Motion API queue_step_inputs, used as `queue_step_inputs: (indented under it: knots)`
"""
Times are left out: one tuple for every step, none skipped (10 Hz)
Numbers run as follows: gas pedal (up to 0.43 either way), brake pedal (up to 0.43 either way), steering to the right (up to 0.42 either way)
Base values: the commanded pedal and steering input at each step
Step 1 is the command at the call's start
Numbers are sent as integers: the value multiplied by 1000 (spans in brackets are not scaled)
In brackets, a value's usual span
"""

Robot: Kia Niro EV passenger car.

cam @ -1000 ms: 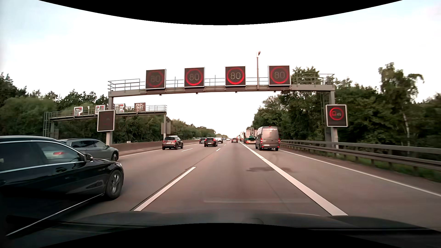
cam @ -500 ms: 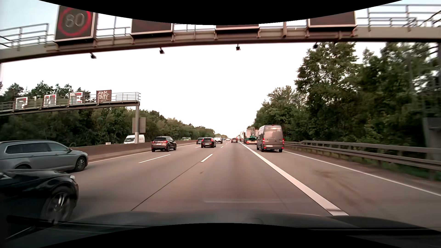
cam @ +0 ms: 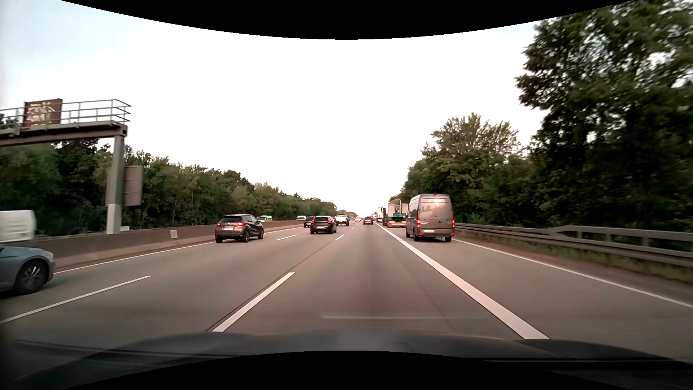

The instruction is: Follow the waypoints while adhering to traffic rules and regulations

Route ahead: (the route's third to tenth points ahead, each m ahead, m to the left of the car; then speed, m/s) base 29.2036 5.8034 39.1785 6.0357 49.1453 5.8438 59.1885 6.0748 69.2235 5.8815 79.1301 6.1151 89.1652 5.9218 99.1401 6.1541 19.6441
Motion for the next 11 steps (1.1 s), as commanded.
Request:
queue_step_inputs:
  knots:
    - [0,0,-4]
    - [0,0,-4]
    - [0,0,-4]
    - [0,0,-4]
    - [0,0,-4]
    - [0,0,-4]
    - [0,0,-4]
    - [0,0,-4]
    - [8,0,-4]
    - [28,0,-4]
    - [39,0,-4]
